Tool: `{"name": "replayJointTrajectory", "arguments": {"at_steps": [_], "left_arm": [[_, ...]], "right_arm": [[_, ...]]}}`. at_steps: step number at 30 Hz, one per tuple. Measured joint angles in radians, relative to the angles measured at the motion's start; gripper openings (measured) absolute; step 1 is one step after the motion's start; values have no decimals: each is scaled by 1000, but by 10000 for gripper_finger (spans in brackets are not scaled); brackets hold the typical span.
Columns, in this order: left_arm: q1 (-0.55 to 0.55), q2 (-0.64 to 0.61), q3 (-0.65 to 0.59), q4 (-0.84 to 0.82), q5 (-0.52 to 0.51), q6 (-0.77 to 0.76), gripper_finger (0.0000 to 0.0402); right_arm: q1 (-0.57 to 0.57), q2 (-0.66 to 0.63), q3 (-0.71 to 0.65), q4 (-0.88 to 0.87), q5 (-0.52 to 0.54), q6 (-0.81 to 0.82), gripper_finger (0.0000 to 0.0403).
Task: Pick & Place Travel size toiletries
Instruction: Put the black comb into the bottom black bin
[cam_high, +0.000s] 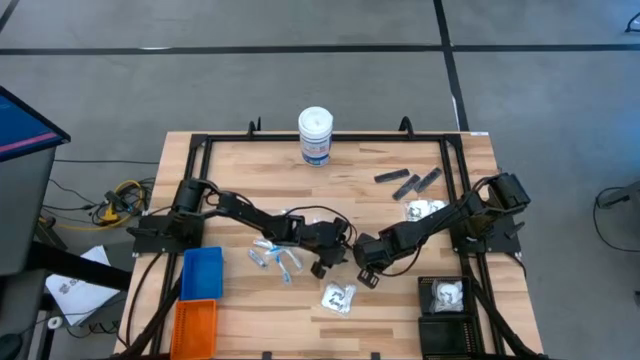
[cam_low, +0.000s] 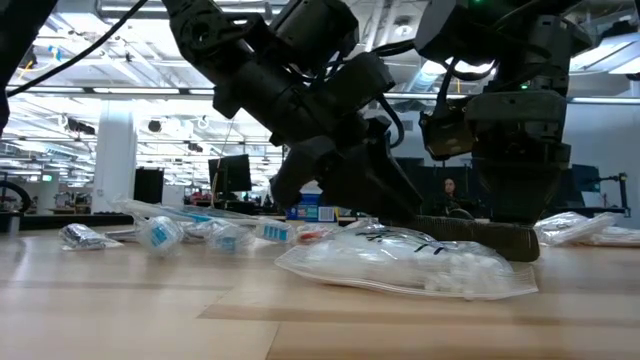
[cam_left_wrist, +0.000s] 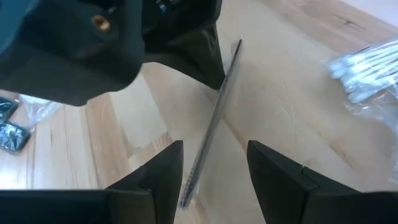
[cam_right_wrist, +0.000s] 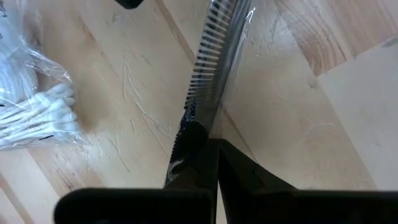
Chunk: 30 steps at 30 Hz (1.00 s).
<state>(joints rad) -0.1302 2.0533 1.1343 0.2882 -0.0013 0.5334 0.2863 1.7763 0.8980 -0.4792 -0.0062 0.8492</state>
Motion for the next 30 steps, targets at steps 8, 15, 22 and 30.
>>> {"name": "replayJointTrajectory", "arguments": {"at_steps": [8, 15, 22, 30], "left_arm": [[4, 77, 67, -33, 26, -18, 168], [-4, 125, 124, -76, -6, -19, 144], [-6, 110, 122, -124, -50, -17, 51], [-12, 38, 116, -266, -104, -42, 5]], "right_arm": [[-1, 5, 21, -15, 0, -15, 0], [-1, 8, 30, -25, 3, -35, 0], [1, 3, 42, -3, 30, -102, 1], [7, -101, 114, -78, 117, -216, 65]]}}
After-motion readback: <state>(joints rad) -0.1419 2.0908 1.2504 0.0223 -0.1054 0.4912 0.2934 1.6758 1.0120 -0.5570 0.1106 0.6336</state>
